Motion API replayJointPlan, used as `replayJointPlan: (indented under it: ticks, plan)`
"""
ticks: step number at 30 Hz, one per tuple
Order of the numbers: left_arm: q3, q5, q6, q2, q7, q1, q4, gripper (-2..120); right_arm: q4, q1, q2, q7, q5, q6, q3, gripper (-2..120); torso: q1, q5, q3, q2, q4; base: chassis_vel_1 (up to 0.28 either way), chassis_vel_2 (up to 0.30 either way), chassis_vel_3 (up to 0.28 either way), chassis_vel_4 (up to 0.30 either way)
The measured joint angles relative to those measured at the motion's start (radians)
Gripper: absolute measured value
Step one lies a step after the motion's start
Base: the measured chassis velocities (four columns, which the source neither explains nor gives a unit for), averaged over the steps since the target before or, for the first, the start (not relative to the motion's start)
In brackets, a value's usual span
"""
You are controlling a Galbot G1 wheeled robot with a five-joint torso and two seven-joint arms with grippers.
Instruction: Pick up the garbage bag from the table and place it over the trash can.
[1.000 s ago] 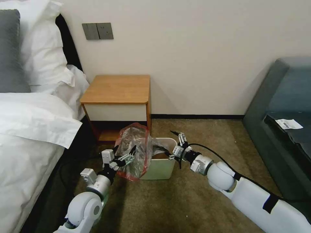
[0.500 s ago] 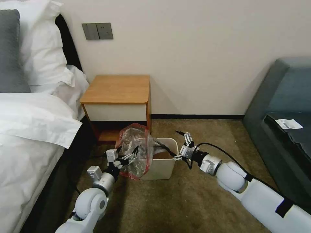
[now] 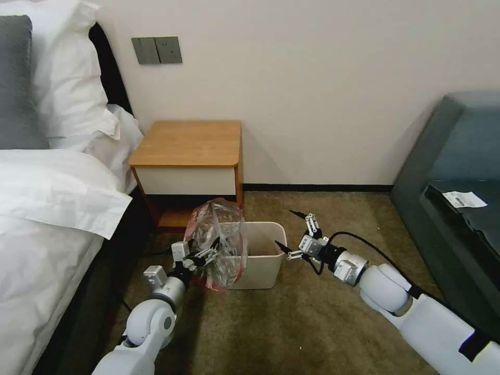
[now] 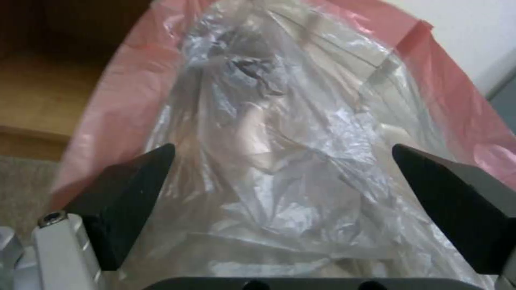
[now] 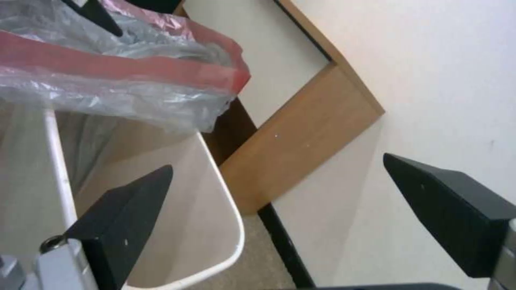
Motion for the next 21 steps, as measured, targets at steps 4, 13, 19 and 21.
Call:
replayJointPlan:
  ticks: [4, 13, 19, 21]
  plan:
    - [0.014, -0.007, 0.008, 0.001, -0.002, -0.013, 0.009, 100, 0.005, -0.024, 0.01, 0.001, 0.0, 0.008, 0.036, 100, 0.0, 0.0, 0.0, 0.0, 0.0, 0.0, 0.0, 0.0, 0.0]
    - [0.023, -0.077, 0.141, 0.021, -0.135, -0.048, -0.032, 97, 0.003, -0.105, 0.015, 0.003, -0.001, 0.035, 0.11, 100, 0.0, 0.0, 0.0, 0.0, 0.0, 0.0, 0.0, 0.0, 0.0]
    - [0.016, -0.118, 0.232, 0.032, -0.173, -0.076, -0.045, 91, 0.004, -0.14, 0.015, 0.003, -0.001, 0.051, 0.142, 100, 0.0, 0.0001, 0.0, 0.0, -0.0001, 0.0, 0.0, 0.0, 0.0]
    - [0.013, -0.13, 0.273, 0.032, -0.183, -0.092, -0.045, 91, 0.01, -0.154, 0.015, 0.005, -0.001, 0.056, 0.157, 100, 0.0, -0.0001, 0.0, 0.0, -0.0001, 0.0, 0.0, 0.0, 0.0]
